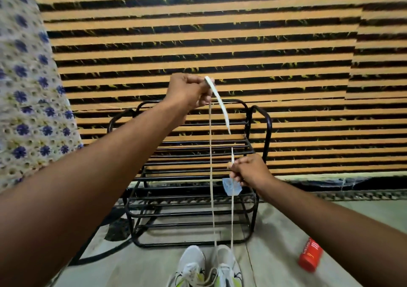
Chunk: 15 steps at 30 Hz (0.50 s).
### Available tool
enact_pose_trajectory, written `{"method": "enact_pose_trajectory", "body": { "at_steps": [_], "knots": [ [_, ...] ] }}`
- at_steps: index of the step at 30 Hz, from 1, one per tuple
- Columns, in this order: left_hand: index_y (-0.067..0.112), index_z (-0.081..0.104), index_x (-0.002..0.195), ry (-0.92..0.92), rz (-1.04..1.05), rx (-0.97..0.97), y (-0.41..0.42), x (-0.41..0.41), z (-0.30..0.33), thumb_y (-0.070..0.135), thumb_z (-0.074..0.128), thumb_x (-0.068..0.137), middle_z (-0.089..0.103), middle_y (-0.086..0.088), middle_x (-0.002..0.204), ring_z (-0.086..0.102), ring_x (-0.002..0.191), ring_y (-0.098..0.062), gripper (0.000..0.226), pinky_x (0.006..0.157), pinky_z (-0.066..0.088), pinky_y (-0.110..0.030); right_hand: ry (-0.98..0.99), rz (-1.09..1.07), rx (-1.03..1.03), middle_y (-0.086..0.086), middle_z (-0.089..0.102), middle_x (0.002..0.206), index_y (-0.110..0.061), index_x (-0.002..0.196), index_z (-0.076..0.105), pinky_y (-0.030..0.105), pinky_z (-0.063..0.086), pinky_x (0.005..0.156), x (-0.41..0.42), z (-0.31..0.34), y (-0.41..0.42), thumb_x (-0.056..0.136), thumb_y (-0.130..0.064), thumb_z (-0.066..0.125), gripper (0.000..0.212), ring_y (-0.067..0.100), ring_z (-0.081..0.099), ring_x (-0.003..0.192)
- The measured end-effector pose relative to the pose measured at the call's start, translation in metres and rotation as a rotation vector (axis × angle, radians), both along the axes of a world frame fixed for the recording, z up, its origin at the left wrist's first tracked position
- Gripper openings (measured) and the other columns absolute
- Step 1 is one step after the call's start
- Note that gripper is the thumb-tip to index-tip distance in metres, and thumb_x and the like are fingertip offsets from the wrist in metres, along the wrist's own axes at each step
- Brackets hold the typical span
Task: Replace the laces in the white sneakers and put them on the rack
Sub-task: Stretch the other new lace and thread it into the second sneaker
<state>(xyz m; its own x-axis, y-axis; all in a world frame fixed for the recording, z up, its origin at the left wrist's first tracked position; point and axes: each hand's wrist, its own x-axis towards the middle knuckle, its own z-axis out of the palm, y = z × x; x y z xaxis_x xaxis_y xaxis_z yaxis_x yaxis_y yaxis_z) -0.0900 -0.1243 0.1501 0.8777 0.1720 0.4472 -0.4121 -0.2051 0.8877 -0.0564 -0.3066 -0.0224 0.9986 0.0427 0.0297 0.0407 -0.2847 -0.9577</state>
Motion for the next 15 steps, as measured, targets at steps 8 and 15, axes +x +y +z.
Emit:
{"method": "enact_pose_trajectory", "body": {
  "at_steps": [8,15],
  "knots": [
    [0.013,0.079,0.098,0.01,0.063,0.077,0.001,0.013,0.005,0.032,0.06,0.104,0.076,-0.002,0.103,0.072,0.09,-0.02,0.028,0.069,0.053,-0.029,-0.15,-0.036,-0.083,0.015,0.075,0.087,0.001,0.077,0.077,0.032,0.056,0.082,0.0,-0.004,0.004,0.09,-0.019,0.076,0.024,0.01,0.064,0.076],
    [0.015,0.078,0.102,0.02,0.078,0.117,0.008,0.02,-0.001,0.022,0.054,0.108,0.074,0.0,0.098,0.067,0.085,-0.011,0.026,0.07,0.05,-0.029,-0.136,0.047,-0.07,-0.002,0.077,0.085,-0.016,0.072,0.078,0.035,0.059,0.071,0.012,-0.016,-0.001,0.096,-0.025,0.07,0.027,0.017,0.072,0.09]
  ]
}}
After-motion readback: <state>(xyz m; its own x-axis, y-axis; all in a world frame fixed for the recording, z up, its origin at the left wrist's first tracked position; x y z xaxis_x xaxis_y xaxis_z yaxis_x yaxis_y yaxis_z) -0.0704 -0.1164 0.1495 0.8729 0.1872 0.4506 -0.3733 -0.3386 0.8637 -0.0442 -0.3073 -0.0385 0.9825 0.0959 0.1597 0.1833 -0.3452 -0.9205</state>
